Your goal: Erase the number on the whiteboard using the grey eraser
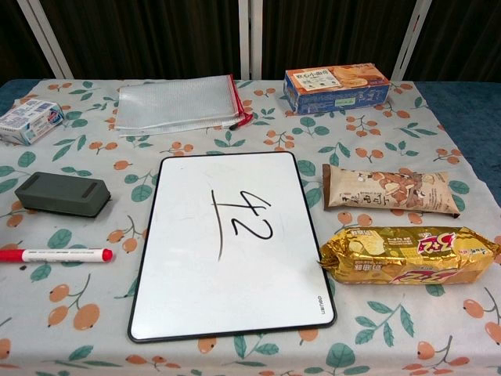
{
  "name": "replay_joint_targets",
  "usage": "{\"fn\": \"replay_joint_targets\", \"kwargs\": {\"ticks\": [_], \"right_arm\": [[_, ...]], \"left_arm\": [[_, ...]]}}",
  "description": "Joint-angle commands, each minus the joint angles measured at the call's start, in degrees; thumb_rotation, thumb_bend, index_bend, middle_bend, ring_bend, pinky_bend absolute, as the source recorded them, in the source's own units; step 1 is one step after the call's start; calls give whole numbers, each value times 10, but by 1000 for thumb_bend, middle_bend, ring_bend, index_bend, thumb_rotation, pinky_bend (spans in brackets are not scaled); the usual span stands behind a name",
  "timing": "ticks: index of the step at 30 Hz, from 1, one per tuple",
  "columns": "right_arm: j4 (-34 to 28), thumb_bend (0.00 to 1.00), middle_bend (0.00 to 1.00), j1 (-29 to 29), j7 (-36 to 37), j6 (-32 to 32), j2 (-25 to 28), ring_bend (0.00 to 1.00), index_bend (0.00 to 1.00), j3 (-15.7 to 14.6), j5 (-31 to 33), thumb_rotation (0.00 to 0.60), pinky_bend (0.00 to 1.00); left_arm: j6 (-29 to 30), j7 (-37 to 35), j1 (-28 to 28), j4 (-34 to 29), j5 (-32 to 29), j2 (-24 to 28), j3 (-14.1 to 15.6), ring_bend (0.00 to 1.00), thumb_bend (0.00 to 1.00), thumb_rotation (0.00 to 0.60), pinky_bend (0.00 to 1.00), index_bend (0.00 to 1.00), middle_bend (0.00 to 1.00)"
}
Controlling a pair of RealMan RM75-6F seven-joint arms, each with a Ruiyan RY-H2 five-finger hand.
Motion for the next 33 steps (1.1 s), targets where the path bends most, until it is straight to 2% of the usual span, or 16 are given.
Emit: {"fn": "replay_joint_targets", "kwargs": {"ticks": [1, 15, 18, 22, 33], "right_arm": [[0, 231, 0, 0, 1, 0, 0, 0, 0, 0, 0, 600, 0], [7, 230, 0, -5, 14, 5, 3, 0, 0, 0, 0, 600, 0], [5, 229, 0, -5, 13, 4, 4, 0, 0, 0, 0, 600, 0], [6, 230, 0, -4, 11, 3, 4, 0, 0, 0, -1, 600, 0], [-2, 230, 0, -7, 0, 10, 4, 0, 0, -3, -7, 600, 0]], "left_arm": [[0, 1, 0, 0, 0, 0, 0, 76, 0, 480, 182, 65, 78], [-4, 14, -9, -12, 13, 0, -1, 75, 0, 482, 182, 65, 78], [-11, 14, -14, -11, 18, -3, 0, 75, 0, 509, 182, 65, 78], [-44, 7, -35, -7, 24, -7, 2, 76, 9, 597, 182, 65, 78], [-172, -7, -122, 6, 29, -40, 1, 76, 53, 600, 182, 80, 86]]}}
